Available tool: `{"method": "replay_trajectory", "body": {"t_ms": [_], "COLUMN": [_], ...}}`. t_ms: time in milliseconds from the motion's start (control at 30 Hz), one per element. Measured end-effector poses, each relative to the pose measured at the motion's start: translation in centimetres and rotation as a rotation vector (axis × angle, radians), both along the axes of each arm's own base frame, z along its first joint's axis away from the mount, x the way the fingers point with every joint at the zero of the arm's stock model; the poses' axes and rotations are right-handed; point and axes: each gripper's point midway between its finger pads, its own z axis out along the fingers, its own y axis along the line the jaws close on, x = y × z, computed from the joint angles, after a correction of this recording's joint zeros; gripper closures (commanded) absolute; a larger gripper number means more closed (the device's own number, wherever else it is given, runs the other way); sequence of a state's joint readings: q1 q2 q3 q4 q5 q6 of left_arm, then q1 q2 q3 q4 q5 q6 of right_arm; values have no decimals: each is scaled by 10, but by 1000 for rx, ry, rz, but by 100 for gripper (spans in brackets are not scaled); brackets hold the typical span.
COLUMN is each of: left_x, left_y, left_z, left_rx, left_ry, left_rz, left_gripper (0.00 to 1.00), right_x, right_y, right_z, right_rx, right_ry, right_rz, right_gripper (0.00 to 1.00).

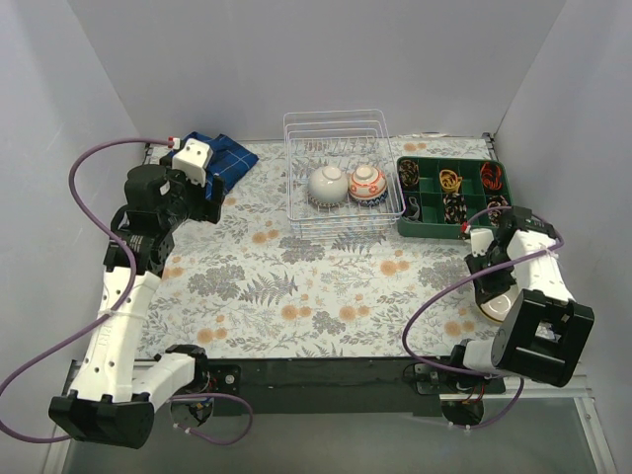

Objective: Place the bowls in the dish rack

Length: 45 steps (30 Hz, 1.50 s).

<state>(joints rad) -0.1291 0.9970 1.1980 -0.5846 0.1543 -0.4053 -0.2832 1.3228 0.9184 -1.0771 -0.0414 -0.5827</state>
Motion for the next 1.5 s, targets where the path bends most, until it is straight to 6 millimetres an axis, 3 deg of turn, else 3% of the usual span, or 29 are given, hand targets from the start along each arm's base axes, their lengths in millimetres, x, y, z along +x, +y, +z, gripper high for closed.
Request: {"method": "replay_trajectory", "body": {"t_ms": [167, 333, 567, 833, 1033, 1167, 1367, 1500], "left_x": [-1, -3, -12, -21, -23, -24, -25, -26], "left_y": [2, 1, -1, -10, -15, -17, -19, -20], "left_z": [-1, -2, 1, 0, 1, 1, 1, -2], "left_rx": [-16, -25, -33, -53, -65, -69, -70, -58], "left_ry": [10, 16, -3, -9, -8, -9, -7, 0], "left_rz": [-3, -13, -30, -80, -111, -122, -134, -146], "left_gripper": [29, 29, 29, 30, 30, 30, 30, 30], "right_x": [-1, 0, 12, 28, 33, 33, 12, -5], "right_y": [6, 15, 18, 16, 22, 24, 32, 41], "right_z": [4, 22, 64, 126, 139, 134, 98, 77], "right_rx": [32, 73, 56, 5, 24, 40, 89, 146], "right_ry": [-10, -56, -178, -376, -434, -412, -319, -247], "right_rz": [5, 20, 60, 133, 181, 189, 230, 231], "right_gripper": [92, 99, 99, 99, 99, 57, 37, 34]}}
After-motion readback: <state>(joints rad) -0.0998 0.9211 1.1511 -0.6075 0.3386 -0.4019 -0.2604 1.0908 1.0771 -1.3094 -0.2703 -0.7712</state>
